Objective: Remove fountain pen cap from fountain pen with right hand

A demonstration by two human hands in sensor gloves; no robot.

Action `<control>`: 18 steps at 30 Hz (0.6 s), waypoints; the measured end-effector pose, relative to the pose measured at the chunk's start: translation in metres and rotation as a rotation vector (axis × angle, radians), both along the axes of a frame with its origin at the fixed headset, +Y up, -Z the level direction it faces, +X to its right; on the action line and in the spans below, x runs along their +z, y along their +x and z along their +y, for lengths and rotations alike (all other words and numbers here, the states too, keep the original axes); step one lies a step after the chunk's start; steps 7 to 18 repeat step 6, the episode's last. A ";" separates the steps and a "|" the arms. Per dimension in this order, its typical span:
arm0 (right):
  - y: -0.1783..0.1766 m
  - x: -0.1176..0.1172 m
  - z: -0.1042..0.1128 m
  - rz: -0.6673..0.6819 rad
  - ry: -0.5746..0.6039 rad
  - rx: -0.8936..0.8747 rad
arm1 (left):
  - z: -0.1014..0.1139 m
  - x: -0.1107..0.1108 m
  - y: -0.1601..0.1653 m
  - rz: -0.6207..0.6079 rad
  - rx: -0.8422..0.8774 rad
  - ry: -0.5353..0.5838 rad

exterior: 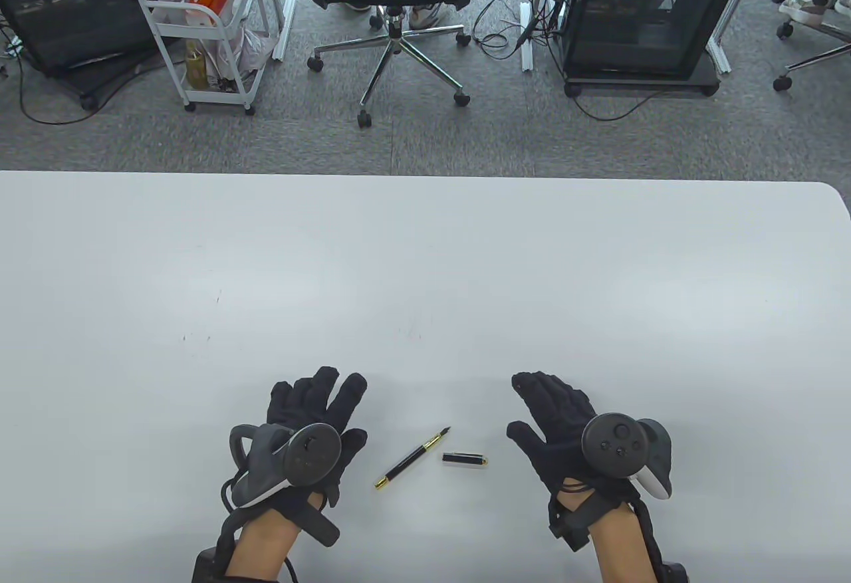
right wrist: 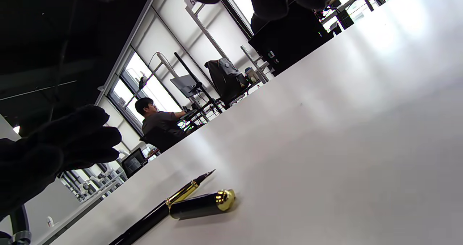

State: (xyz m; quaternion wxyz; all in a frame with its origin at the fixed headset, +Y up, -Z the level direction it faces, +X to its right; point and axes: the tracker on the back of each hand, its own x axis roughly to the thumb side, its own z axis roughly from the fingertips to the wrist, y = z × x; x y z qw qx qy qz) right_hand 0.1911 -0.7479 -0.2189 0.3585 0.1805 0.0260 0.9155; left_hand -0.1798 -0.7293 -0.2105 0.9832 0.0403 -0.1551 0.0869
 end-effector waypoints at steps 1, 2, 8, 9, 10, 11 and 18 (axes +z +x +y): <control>-0.002 -0.001 -0.001 0.007 -0.008 0.003 | -0.001 0.000 -0.001 0.001 -0.009 -0.007; -0.003 -0.001 -0.002 0.013 -0.013 0.002 | -0.002 0.001 -0.001 0.004 -0.019 -0.009; -0.005 -0.004 -0.003 0.016 -0.021 -0.010 | -0.002 0.001 -0.002 0.008 -0.023 -0.012; -0.005 -0.004 -0.003 0.016 -0.021 -0.010 | -0.002 0.001 -0.002 0.008 -0.023 -0.012; -0.005 -0.004 -0.003 0.016 -0.021 -0.010 | -0.002 0.001 -0.002 0.008 -0.023 -0.012; -0.005 -0.004 -0.003 0.016 -0.021 -0.010 | -0.002 0.001 -0.002 0.008 -0.023 -0.012; -0.005 -0.004 -0.003 0.016 -0.021 -0.010 | -0.002 0.001 -0.002 0.008 -0.023 -0.012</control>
